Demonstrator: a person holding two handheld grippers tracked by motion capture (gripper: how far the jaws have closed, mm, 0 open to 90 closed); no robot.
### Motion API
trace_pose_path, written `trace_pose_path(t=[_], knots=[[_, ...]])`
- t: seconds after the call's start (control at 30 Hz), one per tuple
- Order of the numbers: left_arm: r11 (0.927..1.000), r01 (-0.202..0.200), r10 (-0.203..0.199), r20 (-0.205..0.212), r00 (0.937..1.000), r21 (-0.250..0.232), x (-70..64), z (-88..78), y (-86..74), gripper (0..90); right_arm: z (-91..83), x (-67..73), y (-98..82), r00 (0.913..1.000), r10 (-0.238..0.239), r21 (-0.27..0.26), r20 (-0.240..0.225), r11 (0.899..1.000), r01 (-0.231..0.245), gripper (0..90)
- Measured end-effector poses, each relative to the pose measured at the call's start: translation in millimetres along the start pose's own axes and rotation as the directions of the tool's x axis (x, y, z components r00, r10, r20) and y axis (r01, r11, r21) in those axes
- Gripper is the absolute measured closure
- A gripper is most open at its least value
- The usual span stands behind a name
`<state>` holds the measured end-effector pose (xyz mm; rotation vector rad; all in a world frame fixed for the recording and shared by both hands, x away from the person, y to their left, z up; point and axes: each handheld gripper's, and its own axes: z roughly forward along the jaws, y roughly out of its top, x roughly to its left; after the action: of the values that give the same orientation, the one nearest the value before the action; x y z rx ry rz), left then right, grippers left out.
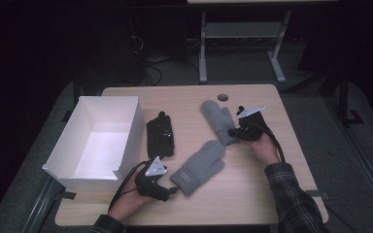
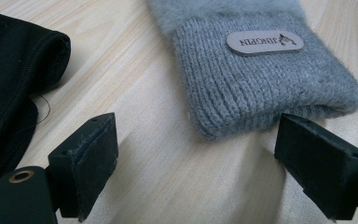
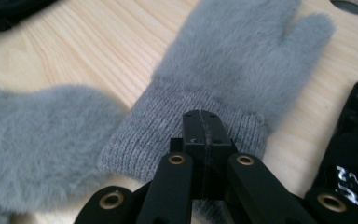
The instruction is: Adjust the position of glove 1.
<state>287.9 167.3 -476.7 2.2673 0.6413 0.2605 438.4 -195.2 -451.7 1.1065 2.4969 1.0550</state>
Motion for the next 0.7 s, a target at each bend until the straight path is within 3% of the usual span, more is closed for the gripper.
trace_pose_path(t=[0.7], knots=[[1.0, -0.004, 0.004, -0.002, 1.0, 0.001, 0.3, -0.1, 0.1, 12.7, -29.0, 18.1, -25.9, 0.9998, -0.019, 0.048, -0.005, 0.999, 0.02, 90.0]])
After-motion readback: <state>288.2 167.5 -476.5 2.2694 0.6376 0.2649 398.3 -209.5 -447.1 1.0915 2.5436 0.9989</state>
